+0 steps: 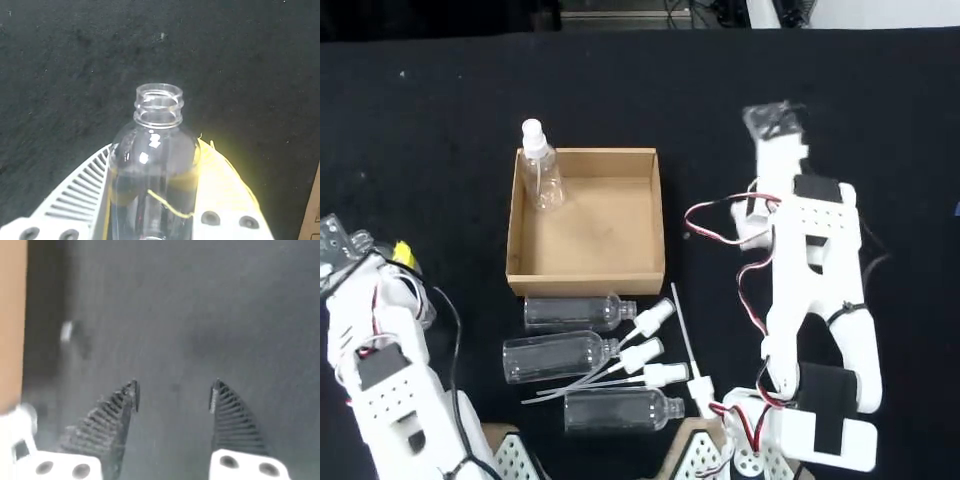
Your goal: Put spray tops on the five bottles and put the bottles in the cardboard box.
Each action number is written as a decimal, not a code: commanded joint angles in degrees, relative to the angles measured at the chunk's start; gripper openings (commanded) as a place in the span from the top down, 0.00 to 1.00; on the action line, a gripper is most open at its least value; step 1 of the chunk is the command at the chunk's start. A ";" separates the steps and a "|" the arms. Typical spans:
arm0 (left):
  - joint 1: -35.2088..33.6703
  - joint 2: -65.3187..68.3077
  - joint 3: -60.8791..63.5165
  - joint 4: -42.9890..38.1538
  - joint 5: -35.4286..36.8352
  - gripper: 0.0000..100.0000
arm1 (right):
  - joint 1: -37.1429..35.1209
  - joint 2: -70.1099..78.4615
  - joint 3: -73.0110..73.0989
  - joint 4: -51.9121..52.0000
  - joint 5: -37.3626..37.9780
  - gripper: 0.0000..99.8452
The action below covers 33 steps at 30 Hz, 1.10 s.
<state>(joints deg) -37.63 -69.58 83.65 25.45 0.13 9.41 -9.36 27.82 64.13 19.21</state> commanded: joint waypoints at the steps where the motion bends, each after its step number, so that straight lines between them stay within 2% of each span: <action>1: 0.75 -6.77 1.19 -1.67 0.70 0.97 | 0.26 -0.66 -2.42 12.84 13.98 0.79; 6: 0.75 -12.04 4.09 -1.67 0.70 0.97 | -0.79 -0.66 0.57 15.21 17.58 0.79; 11: 0.75 -13.80 5.58 -1.32 0.70 0.97 | -8.26 -1.63 5.58 17.05 19.25 0.79; 17: 0.84 -13.80 5.93 -1.58 0.70 0.97 | -14.33 -14.90 14.90 16.79 18.11 0.79; 23: 5.23 -14.24 8.40 -1.67 0.70 0.97 | -21.80 -28.62 22.37 16.79 12.04 0.79; 27: 6.29 -14.24 8.57 -1.67 0.70 0.97 | -28.13 -31.34 24.92 16.18 6.68 0.79; 33: 6.29 -14.24 8.84 -1.76 0.44 0.97 | -29.63 -31.34 30.99 6.59 3.08 0.79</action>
<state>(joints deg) -32.09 -82.77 92.88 25.10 0.57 -18.81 -38.46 56.40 76.79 23.96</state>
